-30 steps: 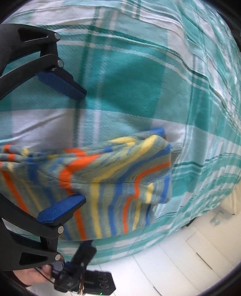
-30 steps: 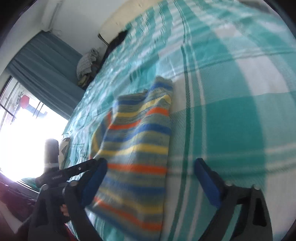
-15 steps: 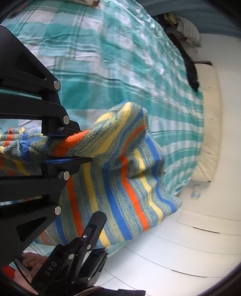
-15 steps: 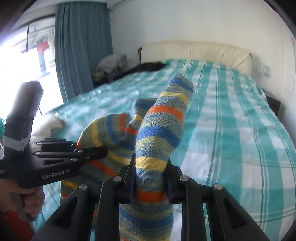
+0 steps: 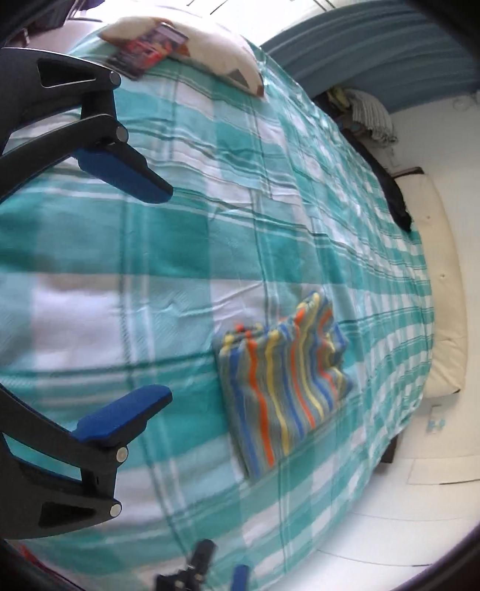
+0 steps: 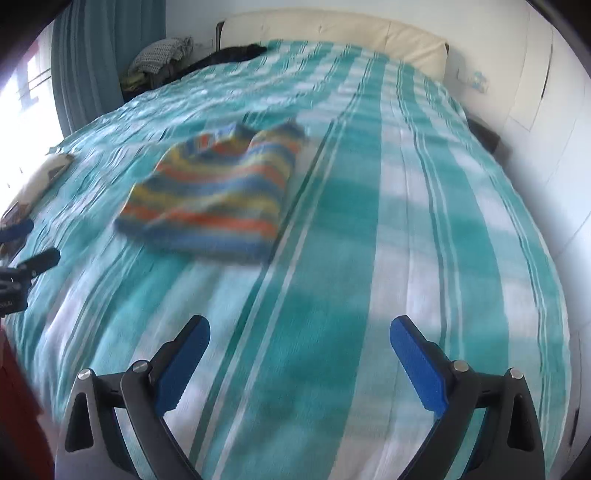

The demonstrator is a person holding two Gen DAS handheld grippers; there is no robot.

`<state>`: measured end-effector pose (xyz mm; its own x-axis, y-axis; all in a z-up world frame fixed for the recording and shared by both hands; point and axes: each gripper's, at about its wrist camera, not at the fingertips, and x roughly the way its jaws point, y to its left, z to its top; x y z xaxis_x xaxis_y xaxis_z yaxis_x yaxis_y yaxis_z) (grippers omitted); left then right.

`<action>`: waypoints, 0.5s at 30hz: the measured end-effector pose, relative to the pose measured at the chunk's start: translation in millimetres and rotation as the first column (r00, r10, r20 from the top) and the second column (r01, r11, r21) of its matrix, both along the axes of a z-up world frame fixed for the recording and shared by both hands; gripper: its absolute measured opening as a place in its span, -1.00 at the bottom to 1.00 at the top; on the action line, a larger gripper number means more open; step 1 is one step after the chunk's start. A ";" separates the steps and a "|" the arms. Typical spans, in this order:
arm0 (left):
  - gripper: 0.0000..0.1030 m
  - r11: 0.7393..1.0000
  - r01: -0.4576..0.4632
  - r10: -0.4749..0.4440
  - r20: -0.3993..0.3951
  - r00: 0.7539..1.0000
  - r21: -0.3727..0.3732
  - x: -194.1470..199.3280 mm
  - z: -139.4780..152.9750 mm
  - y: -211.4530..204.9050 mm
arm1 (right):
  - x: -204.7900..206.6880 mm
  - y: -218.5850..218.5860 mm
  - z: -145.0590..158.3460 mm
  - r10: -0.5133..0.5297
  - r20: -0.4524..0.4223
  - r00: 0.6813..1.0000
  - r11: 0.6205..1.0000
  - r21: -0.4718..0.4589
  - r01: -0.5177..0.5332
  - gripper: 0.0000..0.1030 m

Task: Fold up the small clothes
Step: 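Fold the sweater over once more with both grippers, release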

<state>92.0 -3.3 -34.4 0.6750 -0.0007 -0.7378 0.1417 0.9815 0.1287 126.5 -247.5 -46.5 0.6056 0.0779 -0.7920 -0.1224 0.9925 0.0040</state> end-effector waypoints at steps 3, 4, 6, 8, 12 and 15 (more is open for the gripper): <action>0.95 0.997 -0.042 0.041 -0.011 0.999 -0.064 -16.0 35.6 -1.8 | -34.2 -1.3 25.0 -0.024 0.014 1.000 0.999 0.044 0.023 0.89; 0.96 0.996 -0.055 0.055 0.006 0.998 -0.067 -19.6 45.9 -1.9 | -45.2 0.0 34.2 -0.031 0.024 0.999 0.998 0.060 0.029 0.89; 0.97 0.996 -0.084 0.086 0.055 0.995 -0.043 -33.2 68.1 -4.1 | -59.0 1.0 61.9 -0.037 0.046 0.998 0.994 0.100 0.032 0.91; 0.97 0.994 -0.106 0.107 0.067 0.992 -0.010 -43.8 83.8 -6.3 | -73.6 5.7 82.9 -0.030 0.067 0.997 0.992 0.123 0.022 0.97; 0.97 0.994 -0.109 0.109 0.007 0.994 -0.004 -67.4 101.3 -7.6 | -96.6 28.5 114.8 -0.017 0.084 0.996 0.995 0.100 0.008 0.99; 0.97 0.993 -0.122 0.122 -0.031 0.992 0.008 -86.5 106.1 -7.1 | -115.3 42.6 129.6 -0.014 0.060 0.998 0.998 0.063 0.010 0.99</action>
<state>5.5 -10.4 71.7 0.6465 0.0843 -0.7583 0.0253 0.9910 0.1317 11.3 -204.9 83.2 0.6532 0.1190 -0.7478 -0.1125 0.9919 0.0596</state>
